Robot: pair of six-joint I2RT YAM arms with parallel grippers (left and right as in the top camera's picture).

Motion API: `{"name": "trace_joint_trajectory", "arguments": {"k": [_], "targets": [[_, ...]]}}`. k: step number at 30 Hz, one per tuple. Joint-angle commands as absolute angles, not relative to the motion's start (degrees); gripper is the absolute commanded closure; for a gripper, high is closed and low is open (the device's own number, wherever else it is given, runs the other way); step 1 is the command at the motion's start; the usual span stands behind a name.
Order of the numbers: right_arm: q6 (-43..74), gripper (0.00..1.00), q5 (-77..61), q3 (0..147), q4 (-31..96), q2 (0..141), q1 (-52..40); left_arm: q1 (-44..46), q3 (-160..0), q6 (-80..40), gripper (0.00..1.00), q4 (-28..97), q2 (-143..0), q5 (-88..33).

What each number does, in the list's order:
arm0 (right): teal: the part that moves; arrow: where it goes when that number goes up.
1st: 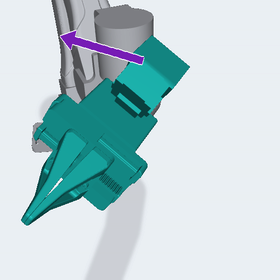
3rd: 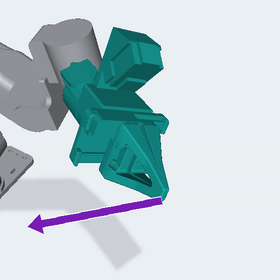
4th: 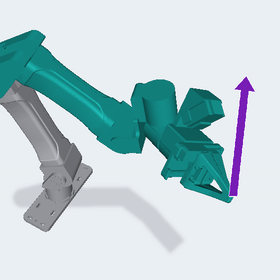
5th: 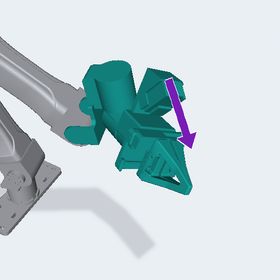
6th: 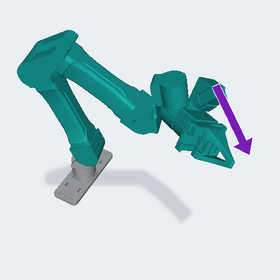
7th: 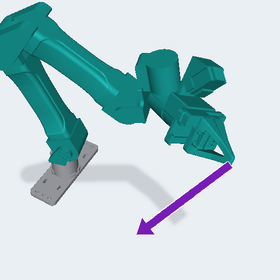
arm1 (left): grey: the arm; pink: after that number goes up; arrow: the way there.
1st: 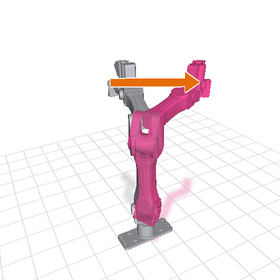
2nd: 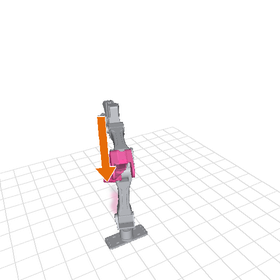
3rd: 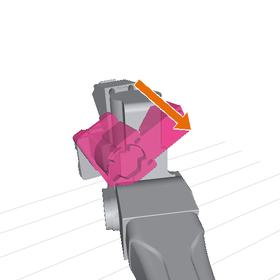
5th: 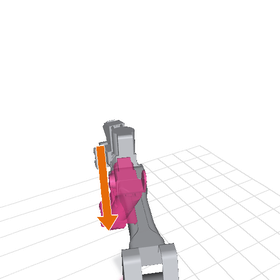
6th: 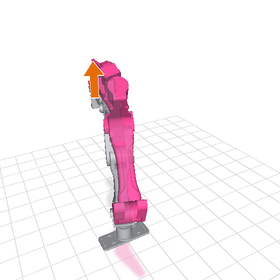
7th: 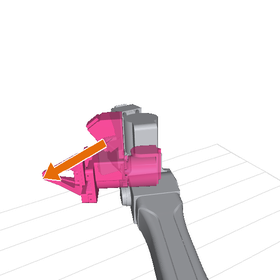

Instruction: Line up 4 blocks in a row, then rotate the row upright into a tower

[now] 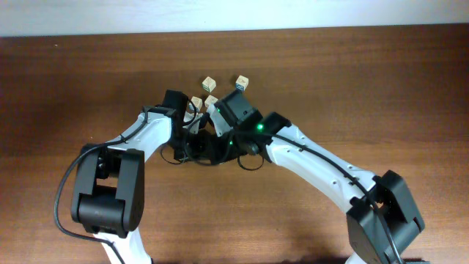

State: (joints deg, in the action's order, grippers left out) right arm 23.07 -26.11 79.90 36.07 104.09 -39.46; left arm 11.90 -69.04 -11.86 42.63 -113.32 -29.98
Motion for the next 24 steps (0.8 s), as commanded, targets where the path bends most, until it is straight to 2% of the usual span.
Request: {"name": "trace_joint_trajectory", "arguments": {"k": [1, 6, 14, 24], "targets": [[20.8, 0.96, -23.3, 88.7, 43.7, 103.8, -35.6, 12.2, -69.4, -12.2, 1.00, 42.5, -112.9, -25.2], [17.3, 0.96, -23.3, 88.8, 53.8, 105.1, -25.2, 12.2, -69.4, -13.9, 1.00, 41.3, -112.9, -23.9], [18.9, 0.96, -23.7, 75.6, 41.6, 106.5, -28.7, 12.2, -69.4, -14.8, 1.00, 41.0, -112.9, -23.9], [24.4, 0.96, -25.2, 75.5, 39.6, 106.5, -31.1, 12.2, -69.4, -14.7, 1.00, 41.1, -112.9, -23.9]]}}
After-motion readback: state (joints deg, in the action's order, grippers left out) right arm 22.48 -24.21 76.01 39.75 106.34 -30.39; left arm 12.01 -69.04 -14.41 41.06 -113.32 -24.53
